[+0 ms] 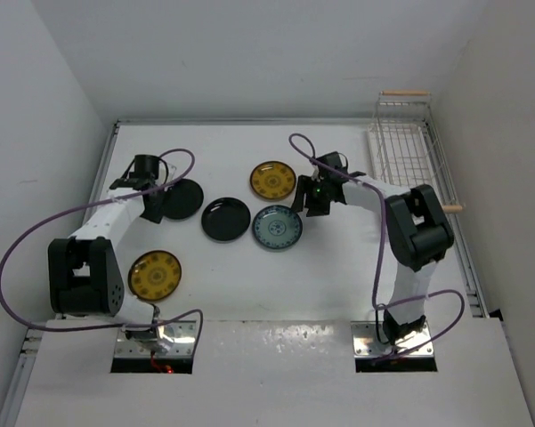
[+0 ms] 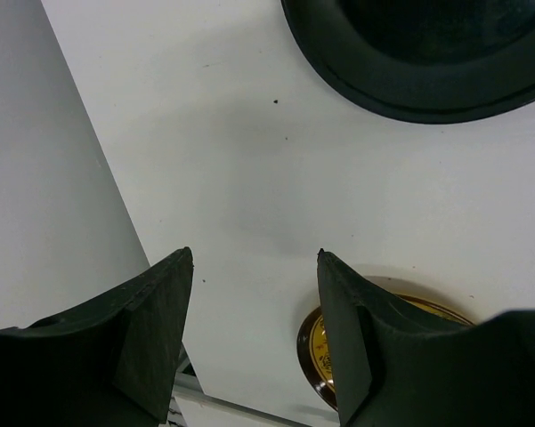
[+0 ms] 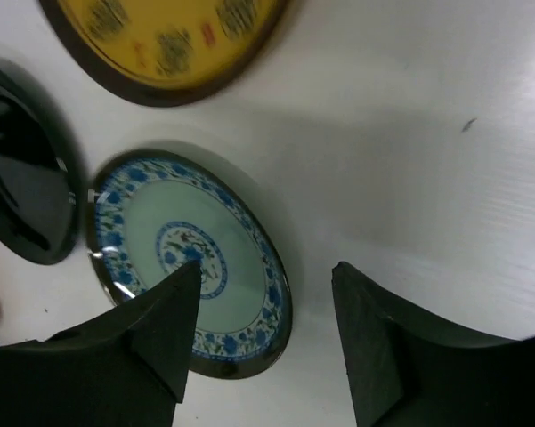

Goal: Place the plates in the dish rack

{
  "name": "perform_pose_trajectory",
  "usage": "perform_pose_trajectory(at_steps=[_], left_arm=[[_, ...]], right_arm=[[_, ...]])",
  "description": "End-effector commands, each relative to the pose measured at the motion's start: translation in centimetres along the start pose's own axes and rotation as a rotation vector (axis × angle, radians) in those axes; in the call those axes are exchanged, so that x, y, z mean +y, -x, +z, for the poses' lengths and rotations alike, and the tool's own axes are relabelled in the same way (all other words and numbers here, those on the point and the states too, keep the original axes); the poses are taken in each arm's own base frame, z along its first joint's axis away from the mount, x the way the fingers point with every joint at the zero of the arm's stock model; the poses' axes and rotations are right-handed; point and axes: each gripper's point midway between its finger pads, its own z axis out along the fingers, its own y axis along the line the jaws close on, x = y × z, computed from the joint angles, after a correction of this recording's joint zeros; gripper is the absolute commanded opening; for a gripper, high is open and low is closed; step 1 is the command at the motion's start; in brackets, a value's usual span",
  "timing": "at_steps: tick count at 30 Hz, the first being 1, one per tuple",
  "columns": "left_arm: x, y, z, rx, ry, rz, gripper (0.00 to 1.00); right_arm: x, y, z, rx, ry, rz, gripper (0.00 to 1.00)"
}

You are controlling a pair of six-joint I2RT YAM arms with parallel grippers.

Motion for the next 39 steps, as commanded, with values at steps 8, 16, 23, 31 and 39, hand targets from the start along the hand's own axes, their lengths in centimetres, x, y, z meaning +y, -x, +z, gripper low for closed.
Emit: perform_pose_trajectory(at_steps=[8, 16, 23, 31, 39], left_arm=[[1.6, 3.0, 1.2, 0.006, 0.015, -0.015, 0.63], [2.5, 4.4, 0.8, -0.009, 0.031, -0.021, 0.63], [3.0, 5.7, 0.8, -0.027, 0.038, -0.028, 0.63], [3.2, 6.3, 0.8, -0.035, 0.041, -0.040, 0.63], [2.7, 6.4, 1.9, -0.017, 0.024, -0.041, 0.63]], right_arm=[[0.3, -6.3, 3.5, 0.159, 0.129, 0.036, 0.38], [1.2, -2.0, 0.6, 0.014, 0.150, -0.010, 0.00], [3.1, 11.0, -13.5, -0.394, 0.046, -0.236, 0.00], [-6.0, 22.1, -34.7, -0.875, -0.574, -0.268, 0.00], [-18.3, 20.1, -38.8, -0.702, -1.104, -0.326, 0.00]])
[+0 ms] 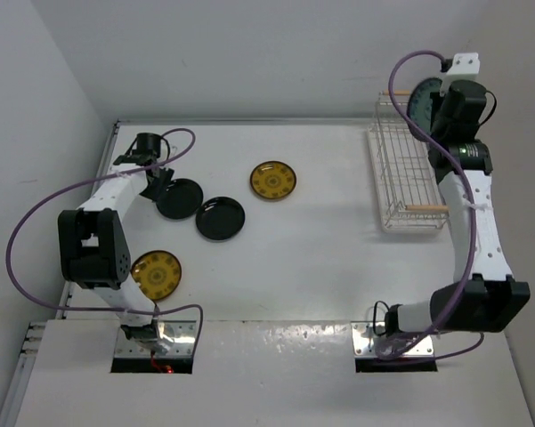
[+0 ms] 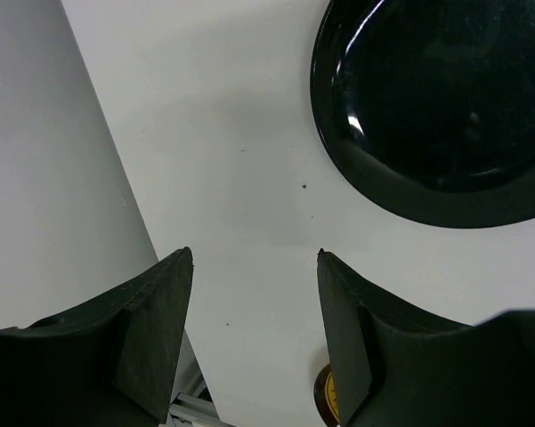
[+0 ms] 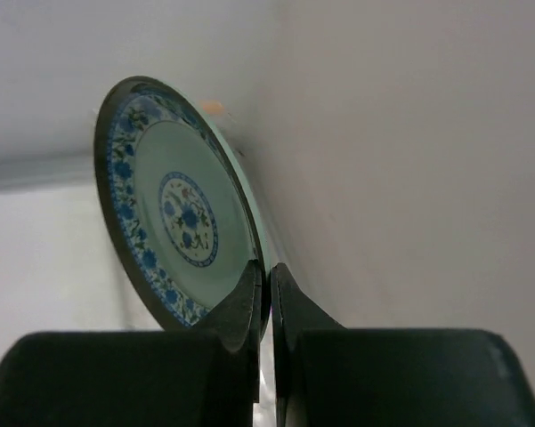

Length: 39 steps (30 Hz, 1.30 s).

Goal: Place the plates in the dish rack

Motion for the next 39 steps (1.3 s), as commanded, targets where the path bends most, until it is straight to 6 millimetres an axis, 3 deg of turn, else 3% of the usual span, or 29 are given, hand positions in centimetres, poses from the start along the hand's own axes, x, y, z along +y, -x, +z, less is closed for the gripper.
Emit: perform_pose_trajectory(at_steps=[1, 6, 13, 18, 31, 36, 39], left_arm=[[0.7, 1.0, 0.1, -0.014, 0.012, -0.028, 0.63], [0.3, 0.7, 0.8, 0.014, 0.002, -0.018, 0.63], [0.3, 0.2, 1.5, 0.034, -0.001, -0.029, 0.63], [0.3, 0.0, 1.7, 0.045, 0.005, -0.026, 0.63], [0.4, 0.2, 1.9, 0.049, 0.013, -0.026, 0.63], [0.1, -0.3, 2.0, 0.062, -0.002, -0.011, 0.63], [0.1, -0.5, 1.9, 0.070, -0.005, 0.003, 0.63]], right_arm=[[-4.6, -6.5, 2.2, 0.184, -0.196, -0.256, 0.00], [-5.5, -12.0, 3.9, 0.285, -0.238, -0.333, 0.00], [-4.7, -16.9, 4.9, 0.362, -0.224, -0.353, 0.00], [-5.1, -18.5, 4.9, 0.365, -0.288, -0.372, 0.00], [-3.7, -22.0, 5.1, 0.418, -0.213, -0.463, 0.00], [-3.0, -23.1, 4.7, 0.432, -0.188, -0.555, 0.00], [-3.4, -22.7, 4.4, 0.431, -0.198, -0.567, 0.00]])
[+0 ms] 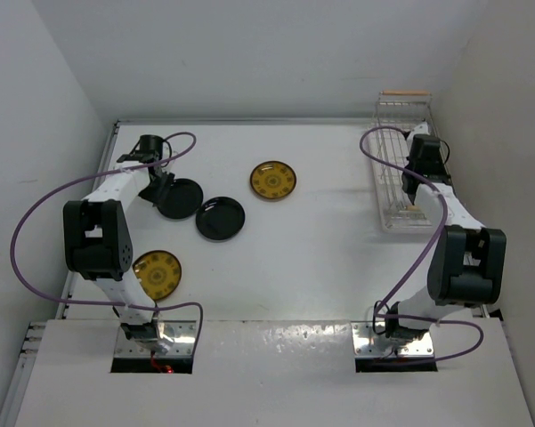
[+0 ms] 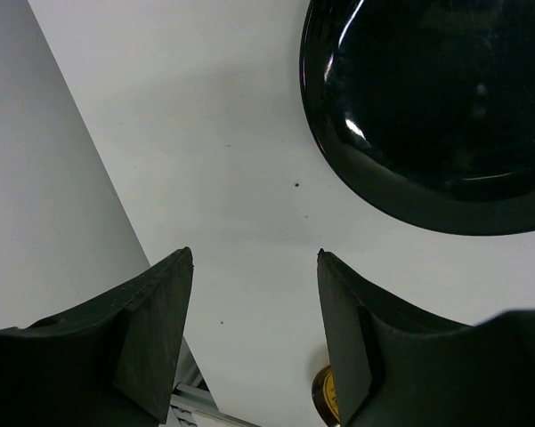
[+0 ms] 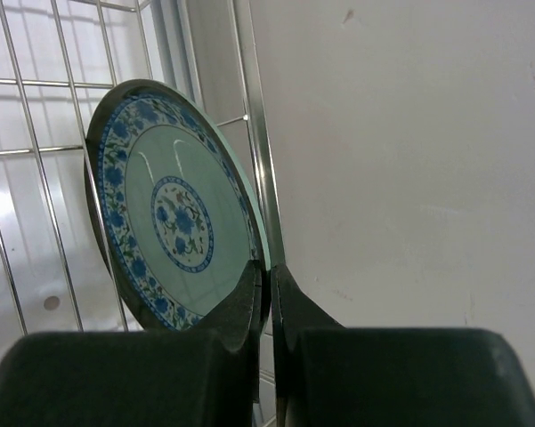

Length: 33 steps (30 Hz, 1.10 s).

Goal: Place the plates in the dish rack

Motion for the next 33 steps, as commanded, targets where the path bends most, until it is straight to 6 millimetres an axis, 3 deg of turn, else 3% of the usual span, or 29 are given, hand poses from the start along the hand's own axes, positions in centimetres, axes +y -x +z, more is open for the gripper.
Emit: perform_pose_trajectory(at_steps=[1, 6, 11, 13, 15, 17, 24, 28, 31, 33], left_arm=[[0.7, 0.5, -0.1, -0.005, 0.012, -0.011, 0.63], [0.6, 0.2, 0.0, 0.003, 0.008, 0.001, 0.63], [0.6, 0.0, 0.0, 0.011, 0.005, 0.013, 0.63], [0.6, -0.2, -0.2, 0.011, 0.005, 0.022, 0.63], [0.4, -0.8, -0.1, 0.027, -0.001, 0.028, 0.63], [0.4, -0.8, -0.1, 0.027, -0.001, 0.028, 0.63], [-0.3, -1.7, 0.0, 0.042, -0.045, 0.049, 0.64], [-0.9, -4.7, -0.1, 0.114, -0.203, 0.102, 0.69], [-0.5, -10.1, 0.6, 0.248, -0.351, 0.100, 0.75], [-1.5, -11.7, 0.5, 0.259, -0.466, 0.103, 0.83]], right_arm=[[-1.8, 0.6, -0.1, -0.018, -0.058, -0.021, 0.00], [-1.6, 0.2, -0.3, 0.007, -0.001, -0.006, 0.00], [-0.8, -0.6, -0.1, 0.058, 0.036, 0.028, 0.11], [-0.8, -0.6, -0.1, 0.062, 0.039, 0.032, 0.22], [-1.2, -0.4, -0.2, 0.060, 0.028, 0.054, 0.40], [-1.4, -0.3, -0.3, 0.062, 0.020, 0.067, 0.47], [-3.5, 2.0, -1.4, 0.005, 0.004, 0.128, 0.50], [-4.9, 4.3, -3.3, -0.046, 0.015, 0.175, 0.57], [-4.4, 6.2, -5.3, -0.104, 0.074, 0.219, 0.68], [-3.9, 7.0, -6.6, -0.131, 0.102, 0.226, 0.71]])
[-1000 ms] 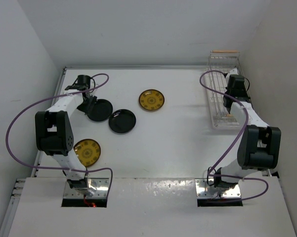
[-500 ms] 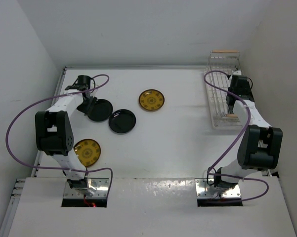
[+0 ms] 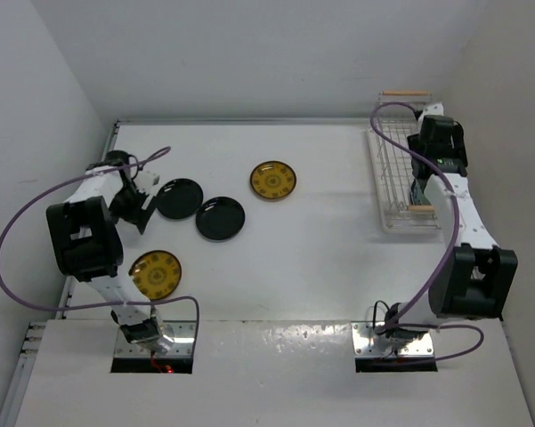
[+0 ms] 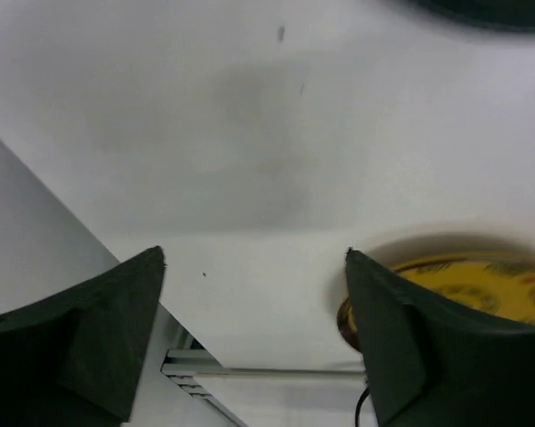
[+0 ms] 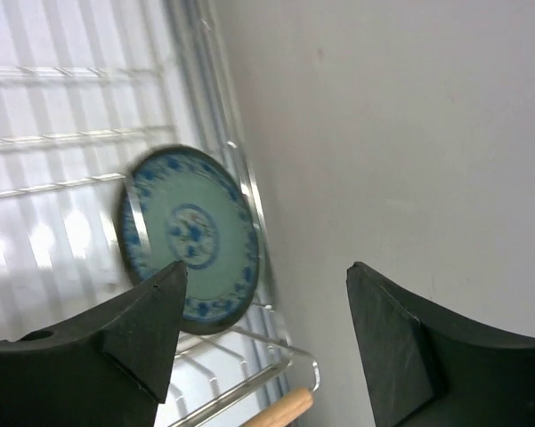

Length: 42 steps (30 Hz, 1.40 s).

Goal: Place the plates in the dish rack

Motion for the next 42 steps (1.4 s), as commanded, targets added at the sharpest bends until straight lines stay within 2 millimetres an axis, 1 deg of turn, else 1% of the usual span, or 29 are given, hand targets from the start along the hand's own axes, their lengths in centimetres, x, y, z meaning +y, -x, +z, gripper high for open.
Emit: perform_pose_trajectory(at_steps=[1, 2, 3, 4, 5, 7, 8, 9, 13, 15, 17, 18, 20, 21, 23, 24, 25, 27, 28, 31, 32, 33, 34, 37, 38, 39, 40, 41, 42], left_arm=[[-2.9, -5.2, 0.9, 0.107, -0.265, 0.061, 0.90], [-3.4, -6.4, 1.2, 0.120, -0.309, 0.079, 0.91], [-4.0, -6.7, 1.4, 0.121, -0.332, 0.091, 0.91], [-4.2, -7.2, 1.2, 0.113, -0.339, 0.092, 0.91], [-4.3, -7.8, 1.9, 0.114, -0.340, 0.089, 0.91], [-4.2, -8.1, 2.3, 0.110, -0.340, 0.104, 0.91], [-4.6, -8.6, 2.9, 0.117, -0.379, 0.104, 0.91], [-5.6, -8.8, 2.6, 0.112, -0.450, 0.093, 0.89], [-8.2, -9.3, 1.9, 0.093, -0.611, 0.149, 0.85], [-8.9, -10.2, 2.3, 0.101, -0.630, 0.175, 0.84], [-9.0, -11.1, 3.1, 0.137, -0.599, 0.201, 0.81], [-9.2, -11.4, 3.4, 0.152, -0.592, 0.207, 0.77], [-9.9, -12.1, 4.2, 0.174, -0.614, 0.204, 0.69], [-10.2, -12.5, 4.5, 0.185, -0.620, 0.193, 0.59], [-10.7, -11.9, 4.8, 0.170, -0.633, 0.185, 0.46], [-11.0, -12.0, 4.9, 0.175, -0.646, 0.169, 0.33], [-11.2, -11.9, 4.9, 0.171, -0.652, 0.157, 0.24], [-11.0, -10.4, 4.8, 0.129, -0.640, 0.145, 0.03], [-10.3, -9.1, 4.4, 0.094, -0.616, 0.126, 0.00], [-10.0, -6.6, 2.8, -0.006, -0.636, 0.114, 0.00], [-9.5, -5.3, 1.6, -0.059, -0.636, 0.131, 0.00], [-10.1, -3.9, 0.5, -0.129, -0.675, 0.144, 0.00], [-10.1, -3.2, -0.4, -0.171, -0.686, 0.155, 0.00], [-11.4, 0.6, -3.6, -0.305, -0.671, 0.266, 0.00], [-11.5, 0.9, -4.1, -0.325, -0.670, 0.268, 0.00], [-12.4, 2.4, -5.3, -0.380, -0.682, 0.304, 0.00], [-12.8, 3.2, -6.4, -0.420, -0.680, 0.331, 0.00], [-13.3, 3.9, -7.2, -0.446, -0.683, 0.357, 0.00], [-14.2, 4.9, -8.5, -0.474, -0.689, 0.403, 0.00]], right_arm=[[0.8, 4.3, -3.8, -0.132, 0.071, 0.074, 0.72], [1.7, 5.0, -4.9, -0.160, 0.093, 0.058, 0.74], [2.0, 4.7, -5.0, -0.157, 0.093, 0.051, 0.74], [3.8, 5.6, -6.2, -0.186, 0.120, 0.019, 0.74], [4.3, 5.4, -6.5, -0.187, 0.127, 0.007, 0.74], [6.4, 6.1, -8.1, -0.218, 0.159, -0.031, 0.74], [7.1, 5.9, -8.3, -0.218, 0.169, -0.041, 0.74], [8.3, 6.2, -9.2, -0.239, 0.197, -0.060, 0.75], [10.4, 5.6, -10.3, -0.250, 0.229, -0.093, 0.75], [11.1, 4.9, -10.7, -0.245, 0.243, -0.109, 0.75], [11.2, 4.7, -11.1, -0.247, 0.249, -0.094, 0.75], [11.8, 4.1, -11.2, -0.243, 0.261, -0.108, 0.75], [11.8, 3.9, -11.7, -0.251, 0.263, -0.101, 0.75], [12.1, 3.5, -11.8, -0.250, 0.273, -0.110, 0.75], [12.0, 3.4, -12.2, -0.256, 0.270, -0.097, 0.75], [12.2, 3.5, -12.5, -0.265, 0.279, -0.089, 0.75], [12.1, 3.3, -12.6, -0.266, 0.279, -0.090, 0.75], [12.5, 3.3, -13.0, -0.272, 0.292, -0.077, 0.75], [12.5, 3.2, -13.3, -0.276, 0.299, -0.071, 0.75], [14.0, 2.8, -14.1, -0.282, 0.360, -0.065, 0.75], [15.2, 2.7, -14.9, -0.292, 0.398, -0.064, 0.75], [16.1, 2.6, -15.3, -0.290, 0.438, -0.047, 0.75], [17.1, 2.3, -15.7, -0.283, 0.474, -0.026, 0.74], [23.6, 1.4, -19.8, -0.310, 0.787, -0.035, 0.74], [25.0, 1.4, -20.7, -0.328, 0.849, -0.023, 0.74], [26.8, 1.4, -22.7, -0.353, 0.967, -0.032, 0.74], [28.1, 1.4, -23.9, -0.348, 1.039, -0.001, 0.74], [29.9, 2.6, -26.1, -0.423, 1.152, 0.025, 0.74], [31.0, 2.8, -28.1, -0.433, 1.253, 0.047, 0.74]])
